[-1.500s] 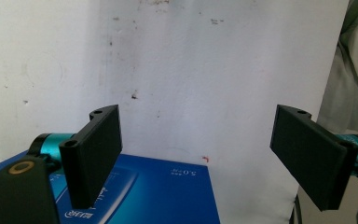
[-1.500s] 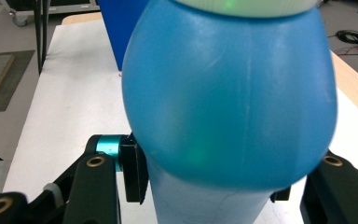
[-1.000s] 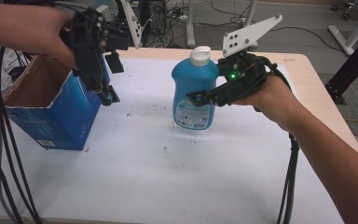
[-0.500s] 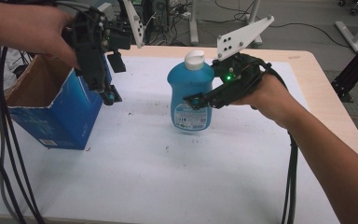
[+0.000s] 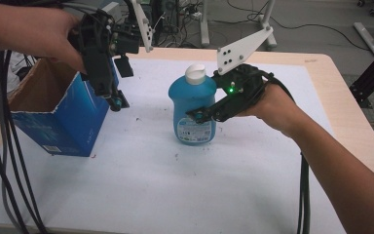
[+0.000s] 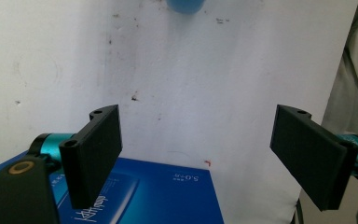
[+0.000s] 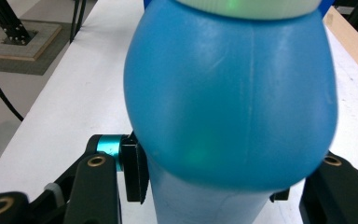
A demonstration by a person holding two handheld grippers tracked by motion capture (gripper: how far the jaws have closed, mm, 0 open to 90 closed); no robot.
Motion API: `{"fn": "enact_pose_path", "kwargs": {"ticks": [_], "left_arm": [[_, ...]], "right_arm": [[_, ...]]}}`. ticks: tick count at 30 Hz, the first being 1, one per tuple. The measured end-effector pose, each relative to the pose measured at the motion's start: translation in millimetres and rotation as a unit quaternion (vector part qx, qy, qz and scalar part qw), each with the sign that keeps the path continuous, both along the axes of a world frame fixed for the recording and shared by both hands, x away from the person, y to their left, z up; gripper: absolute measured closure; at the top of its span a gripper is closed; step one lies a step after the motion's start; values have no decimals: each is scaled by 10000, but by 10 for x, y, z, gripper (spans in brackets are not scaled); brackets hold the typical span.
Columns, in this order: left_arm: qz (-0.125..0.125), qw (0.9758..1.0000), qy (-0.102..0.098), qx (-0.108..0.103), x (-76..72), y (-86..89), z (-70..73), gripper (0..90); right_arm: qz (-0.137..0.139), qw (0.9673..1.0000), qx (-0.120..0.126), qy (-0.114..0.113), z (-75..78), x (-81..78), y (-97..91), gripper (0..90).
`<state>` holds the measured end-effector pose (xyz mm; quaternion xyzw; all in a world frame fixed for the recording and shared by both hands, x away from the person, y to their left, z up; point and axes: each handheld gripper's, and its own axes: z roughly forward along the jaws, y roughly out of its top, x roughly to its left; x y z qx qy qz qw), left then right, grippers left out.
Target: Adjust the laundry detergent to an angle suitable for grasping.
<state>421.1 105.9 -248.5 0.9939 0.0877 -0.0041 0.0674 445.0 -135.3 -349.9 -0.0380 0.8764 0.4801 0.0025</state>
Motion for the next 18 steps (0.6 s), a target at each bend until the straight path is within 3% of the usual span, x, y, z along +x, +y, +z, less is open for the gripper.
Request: {"fn": "enact_pose_path", "kwargs": {"ticks": [18], "left_arm": [[1,10000,52,19,26,22,-41,167]], "right_arm": [[144,9997,-146,98,-153,-17,64,444]]}}
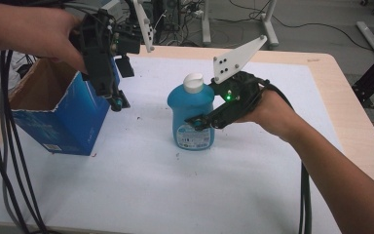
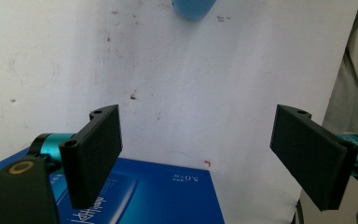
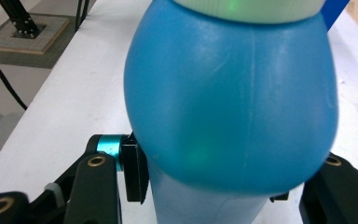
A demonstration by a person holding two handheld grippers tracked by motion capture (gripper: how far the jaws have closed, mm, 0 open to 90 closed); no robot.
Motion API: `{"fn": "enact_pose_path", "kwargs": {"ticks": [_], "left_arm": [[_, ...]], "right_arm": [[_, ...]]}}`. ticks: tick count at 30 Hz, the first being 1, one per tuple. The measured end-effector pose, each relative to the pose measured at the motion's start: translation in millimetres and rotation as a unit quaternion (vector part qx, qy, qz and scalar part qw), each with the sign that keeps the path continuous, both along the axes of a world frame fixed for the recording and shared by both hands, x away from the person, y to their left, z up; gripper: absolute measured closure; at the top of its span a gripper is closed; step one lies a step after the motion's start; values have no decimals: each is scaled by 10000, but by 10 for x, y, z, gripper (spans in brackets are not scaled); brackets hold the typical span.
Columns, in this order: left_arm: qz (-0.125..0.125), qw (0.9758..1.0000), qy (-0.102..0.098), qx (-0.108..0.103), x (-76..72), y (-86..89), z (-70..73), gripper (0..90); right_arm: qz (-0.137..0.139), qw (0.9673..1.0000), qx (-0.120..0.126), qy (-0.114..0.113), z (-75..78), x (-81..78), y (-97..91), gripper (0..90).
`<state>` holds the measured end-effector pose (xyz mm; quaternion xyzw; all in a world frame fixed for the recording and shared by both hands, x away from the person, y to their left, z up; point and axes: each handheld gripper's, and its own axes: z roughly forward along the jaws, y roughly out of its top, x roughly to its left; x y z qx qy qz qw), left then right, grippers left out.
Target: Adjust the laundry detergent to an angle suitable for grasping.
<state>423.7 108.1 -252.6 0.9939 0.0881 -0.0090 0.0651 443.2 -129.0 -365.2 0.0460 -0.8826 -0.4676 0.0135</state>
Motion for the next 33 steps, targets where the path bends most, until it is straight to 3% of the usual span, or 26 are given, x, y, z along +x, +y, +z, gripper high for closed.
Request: {"fn": "enact_pose_path", "kwargs": {"ticks": [19,26,33], "left_arm": [[-22,10000,34,-13,12,-52,-52,167],[-20,10000,34,-3,6,-55,-60,167],[-28,10000,27,-10,-1,-59,-59,167]], "right_arm": [[-79,9998,154,64,-65,-31,-105,430],[-201,9989,268,331,-78,-32,-126,388],[-336,9981,256,439,-65,-28,-151,303]]}}
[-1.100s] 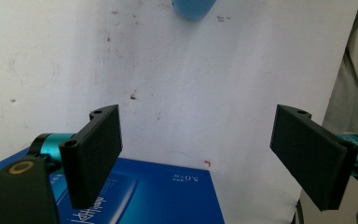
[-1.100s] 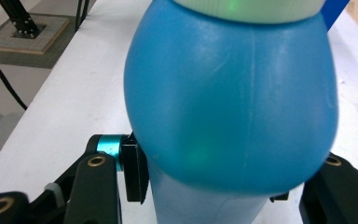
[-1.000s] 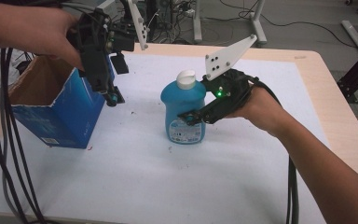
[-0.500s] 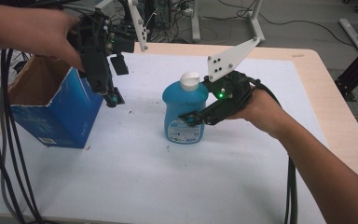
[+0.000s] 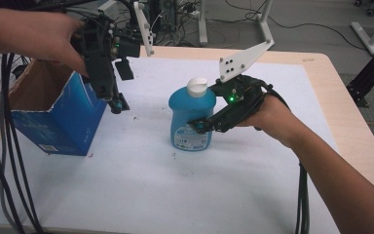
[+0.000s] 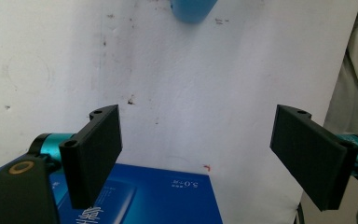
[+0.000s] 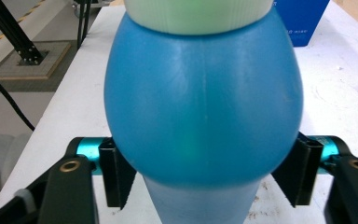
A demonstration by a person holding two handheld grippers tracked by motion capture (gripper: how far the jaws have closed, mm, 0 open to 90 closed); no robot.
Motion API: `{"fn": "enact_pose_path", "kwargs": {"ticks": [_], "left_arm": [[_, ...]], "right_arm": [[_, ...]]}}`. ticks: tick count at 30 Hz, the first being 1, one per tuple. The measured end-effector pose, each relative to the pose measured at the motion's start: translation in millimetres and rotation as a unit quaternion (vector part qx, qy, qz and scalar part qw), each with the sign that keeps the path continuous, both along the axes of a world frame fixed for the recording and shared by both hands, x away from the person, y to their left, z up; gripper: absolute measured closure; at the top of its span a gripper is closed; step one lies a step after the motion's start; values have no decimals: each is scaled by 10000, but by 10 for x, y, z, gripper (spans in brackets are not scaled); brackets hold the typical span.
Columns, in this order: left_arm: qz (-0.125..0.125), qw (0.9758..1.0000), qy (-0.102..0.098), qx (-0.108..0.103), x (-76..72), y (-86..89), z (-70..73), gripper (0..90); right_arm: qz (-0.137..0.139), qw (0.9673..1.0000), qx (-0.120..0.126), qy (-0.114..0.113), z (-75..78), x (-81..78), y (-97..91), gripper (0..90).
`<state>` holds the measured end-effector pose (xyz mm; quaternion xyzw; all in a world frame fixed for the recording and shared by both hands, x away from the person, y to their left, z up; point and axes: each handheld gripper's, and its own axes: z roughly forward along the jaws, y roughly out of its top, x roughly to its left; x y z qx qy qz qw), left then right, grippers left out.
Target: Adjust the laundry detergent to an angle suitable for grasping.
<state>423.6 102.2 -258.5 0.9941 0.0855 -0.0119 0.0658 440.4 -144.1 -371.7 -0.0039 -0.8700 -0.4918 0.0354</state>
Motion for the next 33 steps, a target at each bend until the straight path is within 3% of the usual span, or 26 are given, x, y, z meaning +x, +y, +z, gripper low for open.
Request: {"fn": "enact_pose_path", "kwargs": {"ticks": [5,9,11,19,27,29,33], "left_arm": [[2,10000,-1,-2,-8,1,6,167],[5,10000,-5,-2,-13,8,7,167],[15,10000,-5,-13,-17,9,5,167],[5,10000,-13,-28,-20,2,3,167],[9,10000,-14,-26,-18,0,2,167],[4,10000,-13,-23,-16,-3,0,167],[0,10000,-16,-29,-10,-13,-3,167]], "right_arm": [[-116,9998,-19,140,-15,4,10,222],[-172,9996,-16,240,-14,10,7,213],[-230,9993,-38,285,-10,12,14,123],[-344,9990,-67,270,25,-3,-4,123],[-847,9959,-216,250,115,-37,-79,123],[-798,9964,-215,181,145,-51,-128,123],[-627,9970,-306,321,188,-76,-218,123]]}}
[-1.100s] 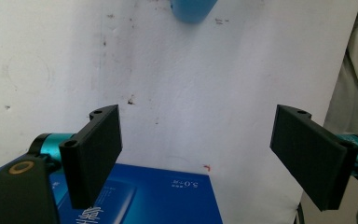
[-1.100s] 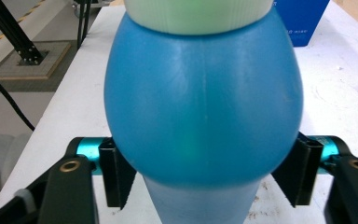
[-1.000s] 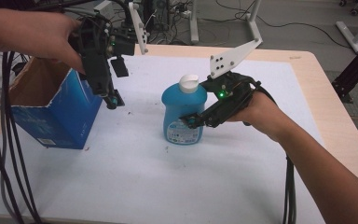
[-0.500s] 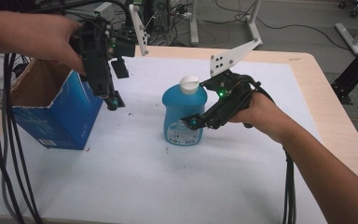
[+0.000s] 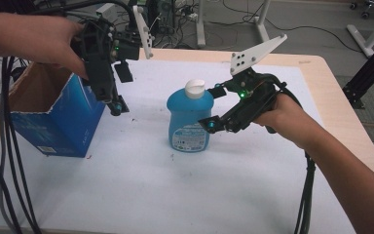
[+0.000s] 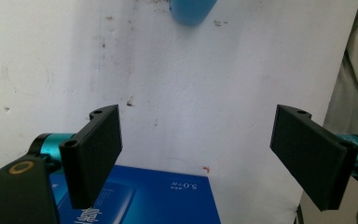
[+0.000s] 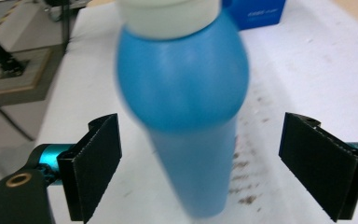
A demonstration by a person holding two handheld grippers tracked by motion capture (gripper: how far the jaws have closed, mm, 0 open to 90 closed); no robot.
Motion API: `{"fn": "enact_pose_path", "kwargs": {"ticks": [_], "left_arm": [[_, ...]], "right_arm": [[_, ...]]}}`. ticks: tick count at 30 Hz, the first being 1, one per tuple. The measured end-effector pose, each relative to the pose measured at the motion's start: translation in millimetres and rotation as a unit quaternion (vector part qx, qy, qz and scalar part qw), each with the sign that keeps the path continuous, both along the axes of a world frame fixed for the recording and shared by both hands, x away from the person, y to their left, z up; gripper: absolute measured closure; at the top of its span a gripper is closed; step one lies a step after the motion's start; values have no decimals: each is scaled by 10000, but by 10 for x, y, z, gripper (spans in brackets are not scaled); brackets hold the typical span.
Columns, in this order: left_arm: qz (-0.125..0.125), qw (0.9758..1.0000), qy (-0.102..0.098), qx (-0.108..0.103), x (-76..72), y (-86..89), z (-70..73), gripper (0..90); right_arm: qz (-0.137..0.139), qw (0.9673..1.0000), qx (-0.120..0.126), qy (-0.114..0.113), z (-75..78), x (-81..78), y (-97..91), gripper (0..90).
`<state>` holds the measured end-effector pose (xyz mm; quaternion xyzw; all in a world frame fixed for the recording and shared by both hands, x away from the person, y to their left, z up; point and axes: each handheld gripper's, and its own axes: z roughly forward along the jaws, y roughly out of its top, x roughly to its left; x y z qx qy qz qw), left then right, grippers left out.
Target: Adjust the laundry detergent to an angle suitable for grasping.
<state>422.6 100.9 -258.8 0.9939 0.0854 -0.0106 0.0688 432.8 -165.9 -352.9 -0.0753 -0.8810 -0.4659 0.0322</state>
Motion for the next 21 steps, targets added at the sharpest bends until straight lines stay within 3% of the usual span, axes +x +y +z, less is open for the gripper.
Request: {"fn": "enact_pose_path", "kwargs": {"ticks": [2,5,6,7,13,19,21], "left_arm": [[-8,10000,16,2,2,-7,-3,167],[-13,10000,-1,6,3,-18,-3,167],[-5,10000,-11,-21,4,-20,-5,167],[-4,10000,-17,-32,4,-22,-6,167],[-6,10000,-43,-36,11,-25,13,167],[28,9999,-62,-98,39,-15,28,167],[28,9999,-81,-131,56,-9,40,167]], "right_arm": [[127,9999,-51,-1,26,-23,-45,122],[77,9999,-133,-3,104,-54,-122,114],[55,9998,-189,-14,133,-58,-150,24],[-88,9995,-305,-4,158,-63,-172,6],[-258,9971,-698,-126,314,-133,-357,6],[-301,9900,-1378,-95,475,-271,-463,7],[-44,9871,-1599,-94,513,-339,-508,7]]}}
